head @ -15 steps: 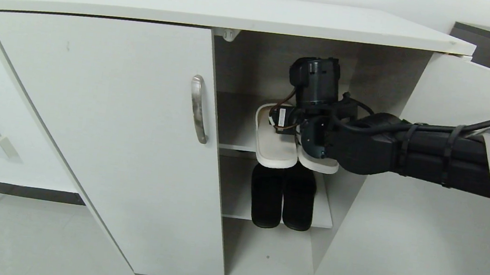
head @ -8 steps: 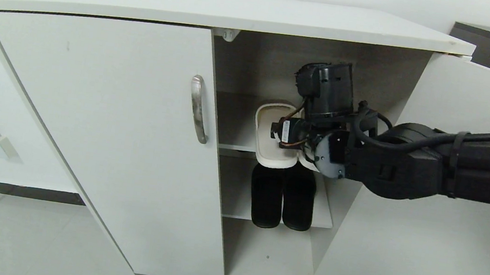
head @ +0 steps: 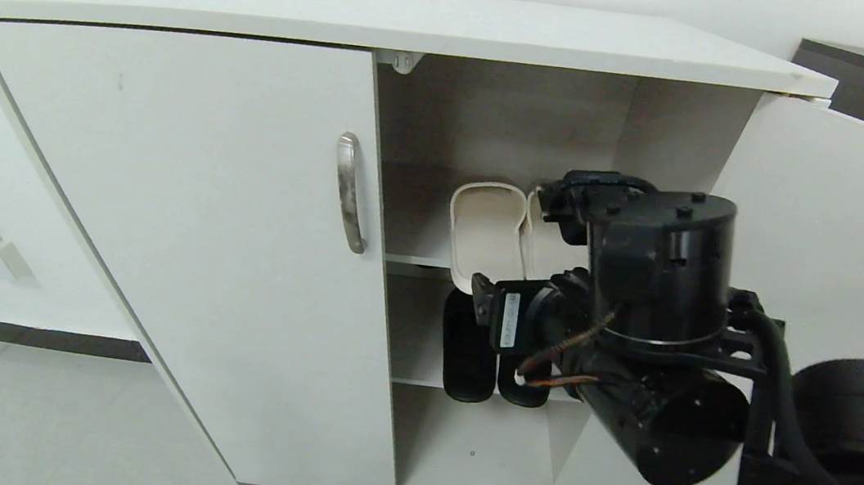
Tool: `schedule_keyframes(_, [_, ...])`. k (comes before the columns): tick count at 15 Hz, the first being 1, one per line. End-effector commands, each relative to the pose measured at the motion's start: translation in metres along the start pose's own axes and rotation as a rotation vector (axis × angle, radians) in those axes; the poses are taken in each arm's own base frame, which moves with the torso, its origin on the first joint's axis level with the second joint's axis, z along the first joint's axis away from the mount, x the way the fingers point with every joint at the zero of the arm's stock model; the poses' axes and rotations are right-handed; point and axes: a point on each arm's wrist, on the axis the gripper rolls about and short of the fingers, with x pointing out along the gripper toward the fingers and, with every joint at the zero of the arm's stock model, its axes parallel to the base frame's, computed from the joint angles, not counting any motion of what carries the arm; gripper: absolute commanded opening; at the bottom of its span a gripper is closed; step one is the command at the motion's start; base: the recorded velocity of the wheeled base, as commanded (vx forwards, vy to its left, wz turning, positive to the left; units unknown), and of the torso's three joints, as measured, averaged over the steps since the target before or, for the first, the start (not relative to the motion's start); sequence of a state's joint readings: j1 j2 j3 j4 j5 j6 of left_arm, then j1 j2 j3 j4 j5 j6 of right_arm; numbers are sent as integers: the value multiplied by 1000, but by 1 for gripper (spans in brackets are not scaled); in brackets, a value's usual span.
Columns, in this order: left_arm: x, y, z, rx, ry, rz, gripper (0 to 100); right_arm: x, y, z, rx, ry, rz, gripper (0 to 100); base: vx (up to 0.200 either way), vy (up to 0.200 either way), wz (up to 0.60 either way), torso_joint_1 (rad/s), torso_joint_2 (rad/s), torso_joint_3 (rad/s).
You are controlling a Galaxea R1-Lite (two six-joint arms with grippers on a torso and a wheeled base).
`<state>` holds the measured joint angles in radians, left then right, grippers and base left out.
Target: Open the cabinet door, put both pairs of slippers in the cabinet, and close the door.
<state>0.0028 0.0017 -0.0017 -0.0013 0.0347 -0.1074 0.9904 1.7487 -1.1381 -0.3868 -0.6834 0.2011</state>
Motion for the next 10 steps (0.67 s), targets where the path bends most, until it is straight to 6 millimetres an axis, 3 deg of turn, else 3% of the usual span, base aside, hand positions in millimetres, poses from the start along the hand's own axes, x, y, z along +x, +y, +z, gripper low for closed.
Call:
schedule_keyframes(1, [0,0,0,0,0,1,0,-30,-5,0,14,-20,59,0,0,0,0,0,0,0])
schedule_keyframes(10, [0,0,0,2,0,-1,0,-27,-1,-13,-11,3,65,0,0,0,0,0,0,0])
